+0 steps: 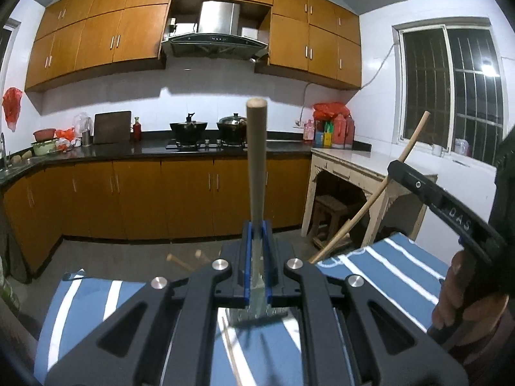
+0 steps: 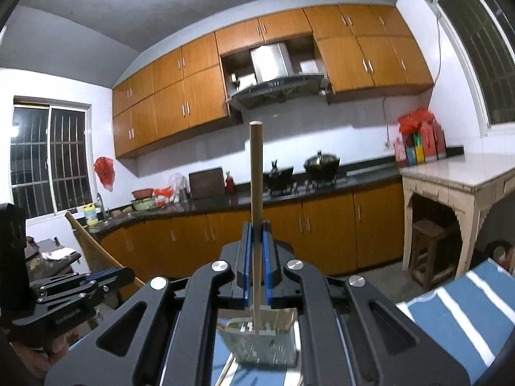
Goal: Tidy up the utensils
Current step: 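Lift both chopsticks upright and carry them over the green holder, then lower the chopsticks into the green holder and open both grippers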
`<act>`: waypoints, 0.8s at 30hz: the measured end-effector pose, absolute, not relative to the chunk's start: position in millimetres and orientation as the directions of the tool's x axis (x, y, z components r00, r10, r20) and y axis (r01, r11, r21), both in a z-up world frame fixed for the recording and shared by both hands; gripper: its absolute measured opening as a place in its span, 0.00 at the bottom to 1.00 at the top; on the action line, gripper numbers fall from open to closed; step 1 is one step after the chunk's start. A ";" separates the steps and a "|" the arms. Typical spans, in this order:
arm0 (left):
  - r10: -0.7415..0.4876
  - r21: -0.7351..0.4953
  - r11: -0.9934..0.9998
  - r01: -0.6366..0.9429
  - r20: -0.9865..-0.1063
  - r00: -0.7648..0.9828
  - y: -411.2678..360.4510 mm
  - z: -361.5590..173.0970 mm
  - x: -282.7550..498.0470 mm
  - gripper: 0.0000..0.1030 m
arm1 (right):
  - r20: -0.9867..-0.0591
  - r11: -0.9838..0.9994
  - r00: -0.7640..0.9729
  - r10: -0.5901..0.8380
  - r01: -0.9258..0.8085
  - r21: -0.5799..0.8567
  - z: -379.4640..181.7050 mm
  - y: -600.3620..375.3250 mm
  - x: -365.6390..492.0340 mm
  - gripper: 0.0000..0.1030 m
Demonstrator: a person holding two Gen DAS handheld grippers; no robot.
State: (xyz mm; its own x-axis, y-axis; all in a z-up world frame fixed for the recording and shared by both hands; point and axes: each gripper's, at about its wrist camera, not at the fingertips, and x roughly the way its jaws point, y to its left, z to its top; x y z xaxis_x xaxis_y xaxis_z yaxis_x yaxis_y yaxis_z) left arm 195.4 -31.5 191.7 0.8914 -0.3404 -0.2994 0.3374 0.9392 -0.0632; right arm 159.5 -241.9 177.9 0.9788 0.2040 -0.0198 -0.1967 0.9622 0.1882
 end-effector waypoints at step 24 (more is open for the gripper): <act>-0.294 -0.142 0.955 0.259 -0.372 0.881 -34.3 136.5 279.7 0.07 | -0.200 0.971 0.967 0.156 -0.112 0.212 116.9 -223.0 226.2 0.08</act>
